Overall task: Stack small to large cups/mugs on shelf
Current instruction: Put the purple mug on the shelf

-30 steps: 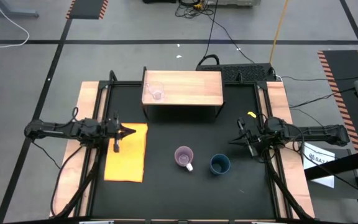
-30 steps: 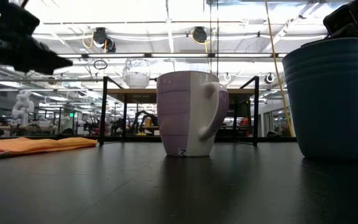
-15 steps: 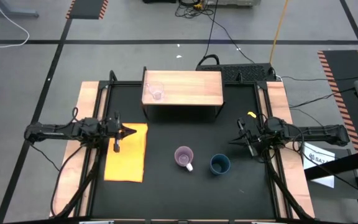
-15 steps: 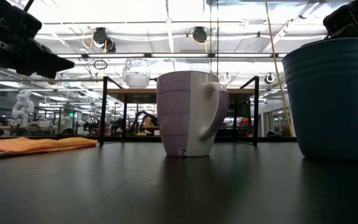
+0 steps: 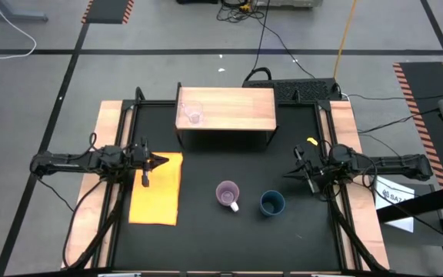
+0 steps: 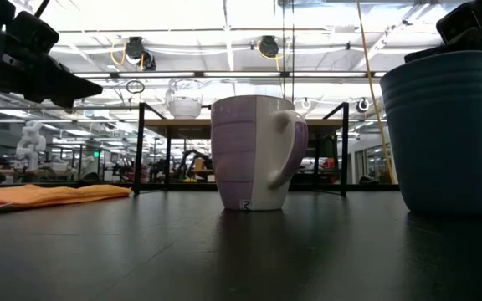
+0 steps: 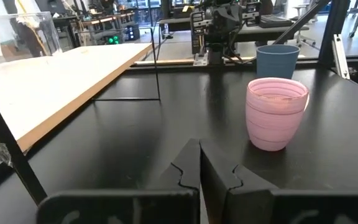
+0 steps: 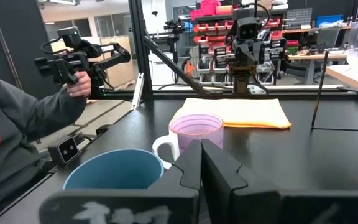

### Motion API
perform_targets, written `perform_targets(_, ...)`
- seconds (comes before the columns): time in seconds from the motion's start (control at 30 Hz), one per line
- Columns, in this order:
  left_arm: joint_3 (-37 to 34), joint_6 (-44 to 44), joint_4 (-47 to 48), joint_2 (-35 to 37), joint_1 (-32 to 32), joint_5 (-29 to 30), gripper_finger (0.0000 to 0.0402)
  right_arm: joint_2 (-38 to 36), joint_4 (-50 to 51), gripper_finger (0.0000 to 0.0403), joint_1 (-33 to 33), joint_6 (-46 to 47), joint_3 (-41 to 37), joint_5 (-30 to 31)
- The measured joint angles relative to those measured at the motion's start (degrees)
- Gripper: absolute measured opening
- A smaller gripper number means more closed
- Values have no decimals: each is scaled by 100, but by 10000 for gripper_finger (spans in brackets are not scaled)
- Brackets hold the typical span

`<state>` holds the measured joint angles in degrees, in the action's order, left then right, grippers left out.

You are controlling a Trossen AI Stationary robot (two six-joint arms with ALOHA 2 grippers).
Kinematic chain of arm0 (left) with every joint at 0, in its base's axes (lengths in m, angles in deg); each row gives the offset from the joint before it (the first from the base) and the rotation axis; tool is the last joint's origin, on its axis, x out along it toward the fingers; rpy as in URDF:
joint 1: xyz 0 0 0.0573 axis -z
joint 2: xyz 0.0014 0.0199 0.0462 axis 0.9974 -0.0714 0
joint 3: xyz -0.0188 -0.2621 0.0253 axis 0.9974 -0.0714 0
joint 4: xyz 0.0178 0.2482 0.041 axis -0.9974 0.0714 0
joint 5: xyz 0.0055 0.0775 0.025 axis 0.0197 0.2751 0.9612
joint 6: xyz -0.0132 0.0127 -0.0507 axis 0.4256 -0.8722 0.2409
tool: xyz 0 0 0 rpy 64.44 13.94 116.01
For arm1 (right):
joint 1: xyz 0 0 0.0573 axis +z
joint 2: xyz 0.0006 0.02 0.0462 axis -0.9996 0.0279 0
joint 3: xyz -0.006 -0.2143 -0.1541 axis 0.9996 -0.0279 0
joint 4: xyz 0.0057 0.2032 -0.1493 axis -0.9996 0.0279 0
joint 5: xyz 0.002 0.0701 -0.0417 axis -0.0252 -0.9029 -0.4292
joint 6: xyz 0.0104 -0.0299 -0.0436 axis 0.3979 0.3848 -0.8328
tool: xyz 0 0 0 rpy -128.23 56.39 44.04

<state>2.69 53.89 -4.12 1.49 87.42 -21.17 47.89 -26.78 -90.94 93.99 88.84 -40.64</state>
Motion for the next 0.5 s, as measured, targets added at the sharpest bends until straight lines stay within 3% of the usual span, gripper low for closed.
perform_targets(0.5, 4, -11, 35, -24, 0, 0, 31, -2, -211, 0, 1, -231, -1, 0)
